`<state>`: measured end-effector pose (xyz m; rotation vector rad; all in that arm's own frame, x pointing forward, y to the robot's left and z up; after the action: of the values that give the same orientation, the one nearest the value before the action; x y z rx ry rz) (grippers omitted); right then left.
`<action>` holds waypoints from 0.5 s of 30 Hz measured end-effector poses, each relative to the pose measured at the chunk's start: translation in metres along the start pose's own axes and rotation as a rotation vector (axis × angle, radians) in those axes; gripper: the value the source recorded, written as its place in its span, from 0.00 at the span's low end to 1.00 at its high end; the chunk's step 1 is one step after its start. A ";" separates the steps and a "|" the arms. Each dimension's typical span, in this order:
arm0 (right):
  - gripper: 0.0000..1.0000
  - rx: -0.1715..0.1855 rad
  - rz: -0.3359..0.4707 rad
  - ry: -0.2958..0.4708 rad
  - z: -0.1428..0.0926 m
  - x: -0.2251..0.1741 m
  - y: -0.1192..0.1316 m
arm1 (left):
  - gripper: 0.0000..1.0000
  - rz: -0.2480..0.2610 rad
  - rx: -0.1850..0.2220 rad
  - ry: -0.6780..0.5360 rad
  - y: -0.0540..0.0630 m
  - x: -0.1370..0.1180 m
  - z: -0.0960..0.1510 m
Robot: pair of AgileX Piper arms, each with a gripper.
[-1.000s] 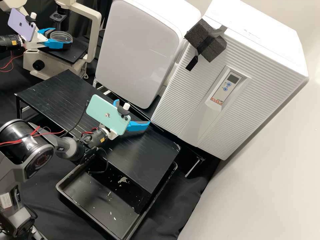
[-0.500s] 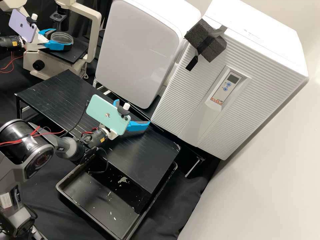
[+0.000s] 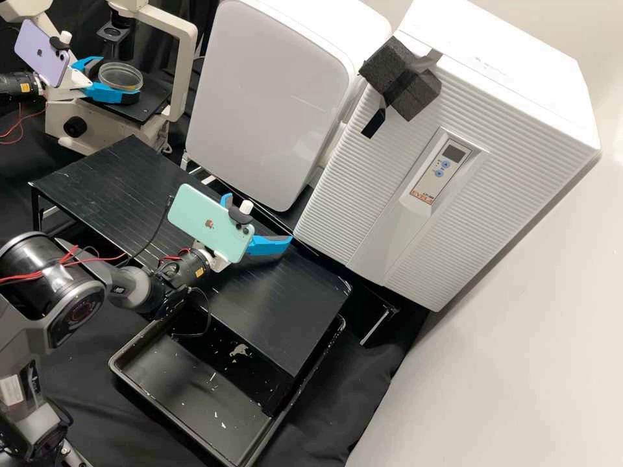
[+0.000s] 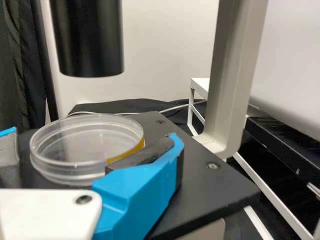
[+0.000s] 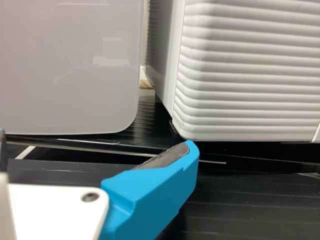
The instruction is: Place the petri dish on the microscope
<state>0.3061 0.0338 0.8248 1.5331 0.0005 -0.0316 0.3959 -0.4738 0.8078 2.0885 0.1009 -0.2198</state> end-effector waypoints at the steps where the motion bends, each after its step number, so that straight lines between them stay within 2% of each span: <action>1: 1.00 0.000 0.000 0.000 0.000 0.000 0.000 | 1.00 -0.001 0.003 0.002 0.000 -0.003 0.000; 9: 1.00 0.000 0.000 0.000 0.000 0.000 0.000 | 1.00 0.005 0.043 0.045 0.003 -0.049 0.003; 12: 1.00 0.000 0.000 0.000 0.000 0.000 0.000 | 1.00 0.058 0.061 0.078 0.004 -0.070 0.008; 15: 1.00 0.000 0.000 0.000 0.000 0.000 0.000 | 1.00 0.117 0.097 0.050 0.003 -0.096 0.022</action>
<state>0.3061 0.0338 0.8248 1.5331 0.0005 -0.0316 0.3001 -0.4928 0.8181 2.1895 -0.0020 -0.1035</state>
